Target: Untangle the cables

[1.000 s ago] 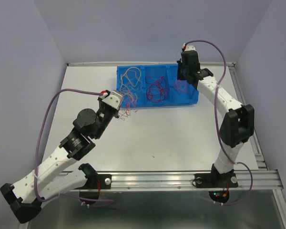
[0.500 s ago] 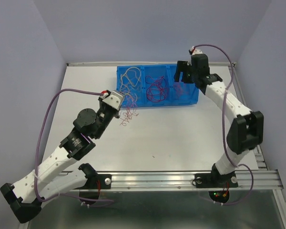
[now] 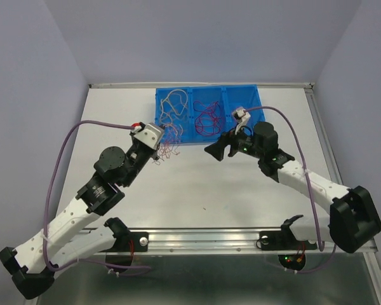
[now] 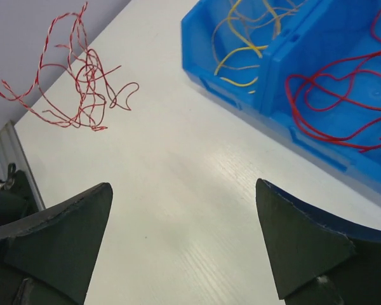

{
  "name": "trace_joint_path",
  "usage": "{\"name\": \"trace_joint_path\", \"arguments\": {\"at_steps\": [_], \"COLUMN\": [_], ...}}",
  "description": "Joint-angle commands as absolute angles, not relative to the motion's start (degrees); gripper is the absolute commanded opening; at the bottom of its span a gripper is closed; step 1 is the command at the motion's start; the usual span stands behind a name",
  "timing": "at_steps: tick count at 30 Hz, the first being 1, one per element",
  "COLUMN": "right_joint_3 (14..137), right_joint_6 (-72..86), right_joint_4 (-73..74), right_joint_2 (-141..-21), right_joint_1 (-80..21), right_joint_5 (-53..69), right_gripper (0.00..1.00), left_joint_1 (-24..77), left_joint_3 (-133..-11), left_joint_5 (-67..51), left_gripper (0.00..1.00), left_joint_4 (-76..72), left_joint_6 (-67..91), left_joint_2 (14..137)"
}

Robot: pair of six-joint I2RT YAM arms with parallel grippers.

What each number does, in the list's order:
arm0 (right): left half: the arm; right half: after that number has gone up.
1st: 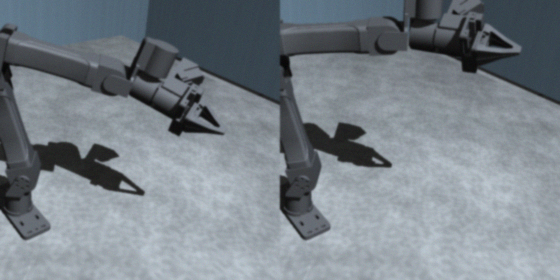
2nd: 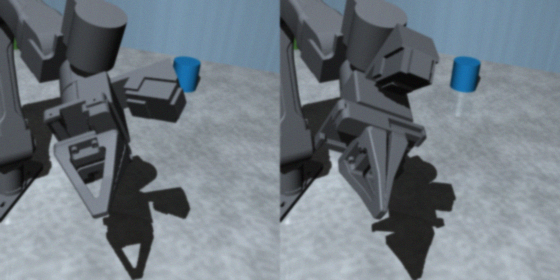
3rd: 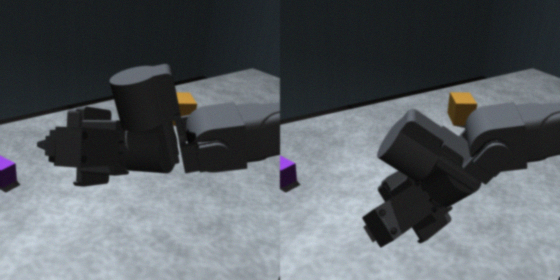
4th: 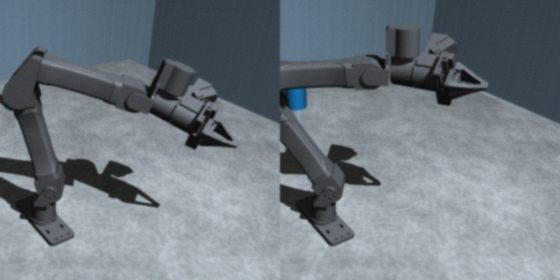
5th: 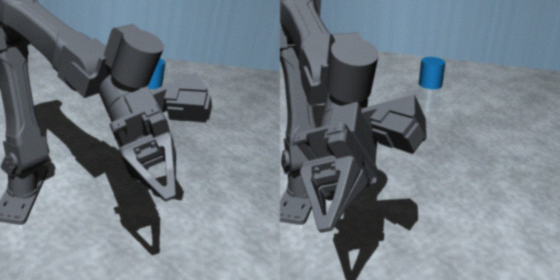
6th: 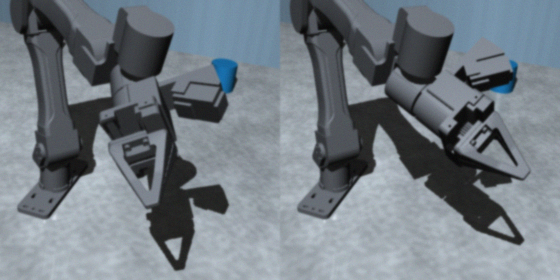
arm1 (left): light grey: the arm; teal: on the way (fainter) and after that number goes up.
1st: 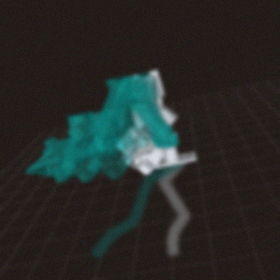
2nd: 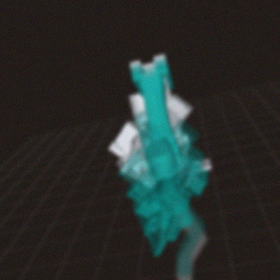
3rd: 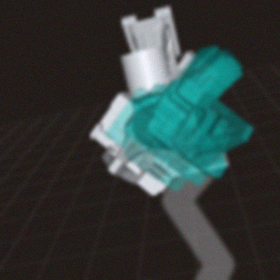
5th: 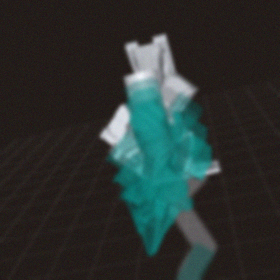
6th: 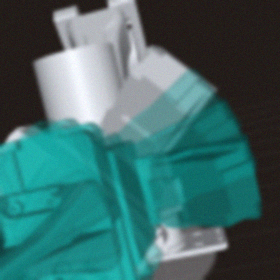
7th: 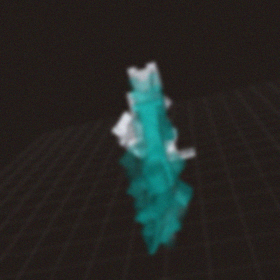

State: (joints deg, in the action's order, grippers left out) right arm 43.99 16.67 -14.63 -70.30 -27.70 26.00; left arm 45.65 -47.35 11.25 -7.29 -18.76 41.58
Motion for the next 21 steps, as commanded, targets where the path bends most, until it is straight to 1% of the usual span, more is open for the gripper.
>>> {"name": "trace_joint_path", "arguments": {"at_steps": [1, 2, 3, 4, 5, 8, 10, 12, 18, 21], "right_joint_3": [42.6, 41.9, 40.5, 40.0, 39.9, 39.7, 39.2, 39.1, 38.6, 38.8], "right_joint_6": [13.8, 13.5, 13.3, 13.1, 12.8, 11.5, 10.9, 10.5, 9.8, 9.4], "right_joint_4": [-31.4, -32.9, -34.9, -38.3, -39.2, -42.4, -43.9, -45.7, -48.1, -48.7], "right_joint_2": [-73.9, -74.4, -75.1, -75.8, -77.2, -78.2, -78.4, -78.8, -79.2, -79.3], "right_joint_1": [-33.6, -34.6, -36.5, -37.0, -37.5, -40.3, -42.4, -43.3, -44.7, -45.2], "right_joint_5": [29.1, 28.6, 28.1, 28.1, 28.7, 29.2, 28.5, 28.2, 27.9, 27.8], "right_gripper": [0.98, 0.97, 0.88, 0.84, 0.83, 0.84, 0.86, 0.9, 0.9, 0.91], "left_joint_1": [45.7, 45.7, 45.7, 45.7, 45.8, 45.7, 45.8, 45.7, 45.7, 45.7], "left_joint_3": [-48.5, -48.6, -49.0, -49.3, -49.7, -51.1, -52.0, -52.7, -59.1, -61.3], "left_joint_5": [8.9, 8.5, 7.6, 7.2, 6.5, 4.7, 4.2, 4.0, 4.0, 3.3], "left_gripper": [0.0, 0.0, 0.0, 0.0, 0.0, 0.0, 0.0, 0.0, 0.0, 0.0], "left_joint_4": [-9.0, -8.9, -8.9, -8.7, -8.4, -7.7, -7.6, -7.7, -6.1, -4.7], "left_joint_6": [-17.4, -17.3, -17.1, -17.1, -16.8, -16.3, -15.7, -15.4, -15.4, -14.9], "left_joint_2": [38.9, 38.6, 38.2, 38.1, 38.1, 38.3, 38.6, 38.6, 39.5, 40.4]}}
